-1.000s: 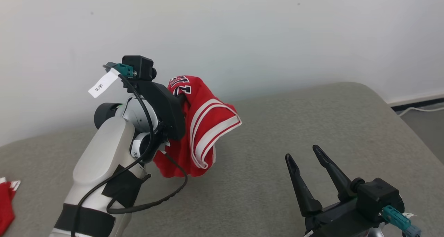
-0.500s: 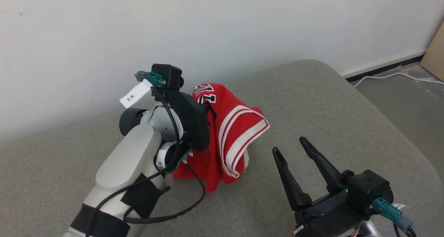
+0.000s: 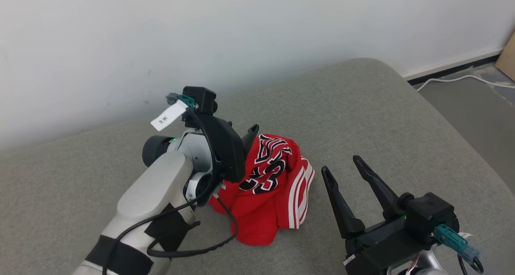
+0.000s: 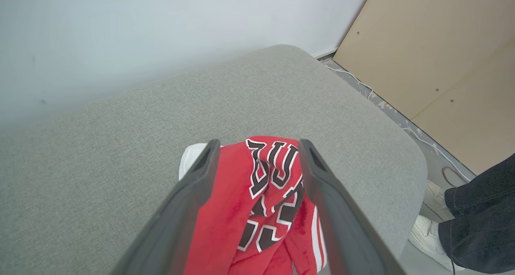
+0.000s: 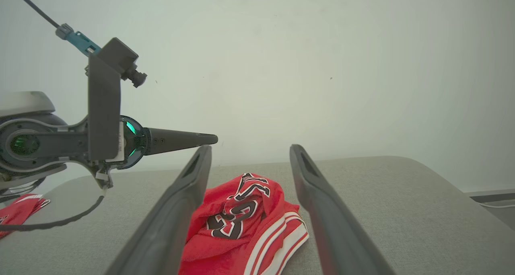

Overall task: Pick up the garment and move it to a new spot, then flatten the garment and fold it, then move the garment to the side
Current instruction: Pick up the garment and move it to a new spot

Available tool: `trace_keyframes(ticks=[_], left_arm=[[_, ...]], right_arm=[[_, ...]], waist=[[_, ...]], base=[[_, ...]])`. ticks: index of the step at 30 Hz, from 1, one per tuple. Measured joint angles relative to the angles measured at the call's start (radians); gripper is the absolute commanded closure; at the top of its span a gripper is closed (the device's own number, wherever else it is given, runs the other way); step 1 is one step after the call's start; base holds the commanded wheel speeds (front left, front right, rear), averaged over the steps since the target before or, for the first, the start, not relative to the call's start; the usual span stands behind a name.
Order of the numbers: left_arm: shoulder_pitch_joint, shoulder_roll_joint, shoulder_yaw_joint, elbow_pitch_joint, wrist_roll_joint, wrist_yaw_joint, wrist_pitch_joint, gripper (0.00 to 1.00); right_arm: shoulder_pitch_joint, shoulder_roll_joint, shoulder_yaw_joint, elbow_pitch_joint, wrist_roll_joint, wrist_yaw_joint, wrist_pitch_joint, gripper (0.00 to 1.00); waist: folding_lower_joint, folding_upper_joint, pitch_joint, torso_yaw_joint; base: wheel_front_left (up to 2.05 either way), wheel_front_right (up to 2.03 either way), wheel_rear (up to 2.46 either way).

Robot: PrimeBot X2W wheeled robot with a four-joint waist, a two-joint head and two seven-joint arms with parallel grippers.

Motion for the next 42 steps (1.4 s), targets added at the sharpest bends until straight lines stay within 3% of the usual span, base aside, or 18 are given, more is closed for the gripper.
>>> trace_keyframes(ticks=[7,14,26,35,42], left_arm=[[-0.03,-0.001,0.047,0.003,-0.019,0.015,-0.106,0.0],[0.013,0.009,0.134,-0.028,-0.024,0.044,-0.283,0.0],[0.33,0.188,0.189,-0.248,0.052,0.098,-0.551,0.0],[0.636,0.324,0.258,-0.467,0.108,0.107,-0.553,0.0],[0.911,0.293,0.393,-0.587,0.171,0.107,-0.557,0.0]], right_arm=[[0.0,-0.003,-0.03,0.017,0.005,-0.001,-0.015,0.0],[0.009,-0.012,-0.091,0.043,0.02,-0.01,-0.051,0.0],[0.099,-0.006,-0.186,0.085,0.021,-0.029,-0.118,0.0],[0.153,0.026,-0.229,0.122,0.021,-0.036,-0.157,0.0],[0.174,0.038,-0.275,0.167,0.038,-0.041,-0.18,0.0]], waist=[[0.0,-0.0001,-0.009,0.037],[-0.0001,-0.0001,-0.028,0.102],[-0.0001,-0.0001,-0.087,0.226],[-0.0002,-0.0002,-0.132,0.269],[-0.0002,-0.0001,-0.136,0.262]], base=[[0.0,0.0,0.0],[0.0,0.0,0.0],[0.0,0.0,0.0],[0.0,0.0,0.0],[0.0,0.0,0.0]])
